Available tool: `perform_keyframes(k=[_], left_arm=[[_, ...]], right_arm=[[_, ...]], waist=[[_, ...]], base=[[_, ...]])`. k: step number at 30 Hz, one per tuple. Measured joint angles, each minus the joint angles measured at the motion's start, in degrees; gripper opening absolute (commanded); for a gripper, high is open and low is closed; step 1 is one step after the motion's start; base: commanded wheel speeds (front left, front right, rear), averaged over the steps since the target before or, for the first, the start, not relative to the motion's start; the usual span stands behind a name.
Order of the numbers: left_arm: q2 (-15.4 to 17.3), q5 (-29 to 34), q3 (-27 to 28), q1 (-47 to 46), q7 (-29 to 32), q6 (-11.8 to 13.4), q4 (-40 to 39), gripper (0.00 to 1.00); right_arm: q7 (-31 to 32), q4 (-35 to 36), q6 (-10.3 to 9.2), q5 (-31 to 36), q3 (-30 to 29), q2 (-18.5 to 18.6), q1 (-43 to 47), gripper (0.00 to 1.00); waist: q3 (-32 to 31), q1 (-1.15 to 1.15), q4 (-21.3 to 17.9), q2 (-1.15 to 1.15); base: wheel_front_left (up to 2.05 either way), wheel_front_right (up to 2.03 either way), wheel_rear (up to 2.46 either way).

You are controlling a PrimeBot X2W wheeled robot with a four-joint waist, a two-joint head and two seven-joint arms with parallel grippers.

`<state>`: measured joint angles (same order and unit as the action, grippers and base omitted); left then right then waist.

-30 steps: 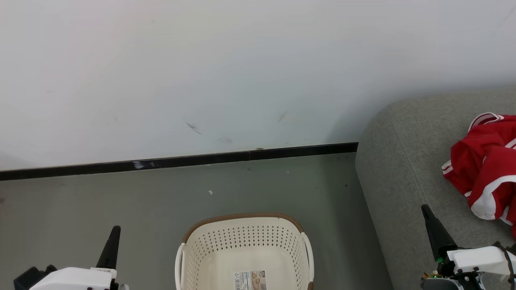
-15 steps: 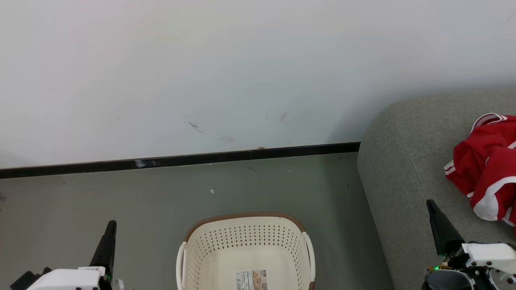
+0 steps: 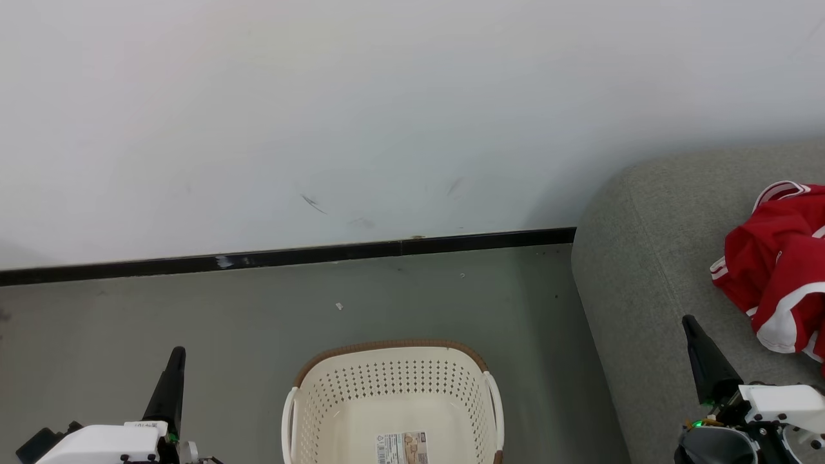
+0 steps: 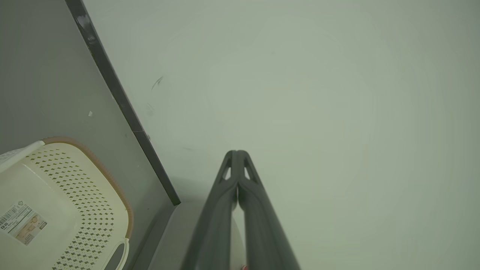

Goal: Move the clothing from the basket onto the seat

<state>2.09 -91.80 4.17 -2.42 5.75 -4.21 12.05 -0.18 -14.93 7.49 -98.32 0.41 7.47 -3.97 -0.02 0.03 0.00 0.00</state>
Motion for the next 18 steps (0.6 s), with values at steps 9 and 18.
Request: perform_keyframes(k=[9, 18], left_arm=[[0.0, 0.0, 0.0, -0.6, 0.2, 0.0, 0.1, 0.0], [0.0, 0.0, 0.0, -0.6, 0.2, -0.1, 0.3, 0.0]], right_arm=[[0.0, -0.1, 0.0, 0.0, 0.0, 0.1, 0.0, 0.0], [0.0, -0.1, 0.0, 0.0, 0.0, 0.1, 0.0, 0.0]], waist=[[0.0, 0.0, 0.0, 0.0], [0.0, 0.0, 0.0, 0.0]], base=[[0.0, 0.0, 0.0], [0.0, 0.0, 0.0]])
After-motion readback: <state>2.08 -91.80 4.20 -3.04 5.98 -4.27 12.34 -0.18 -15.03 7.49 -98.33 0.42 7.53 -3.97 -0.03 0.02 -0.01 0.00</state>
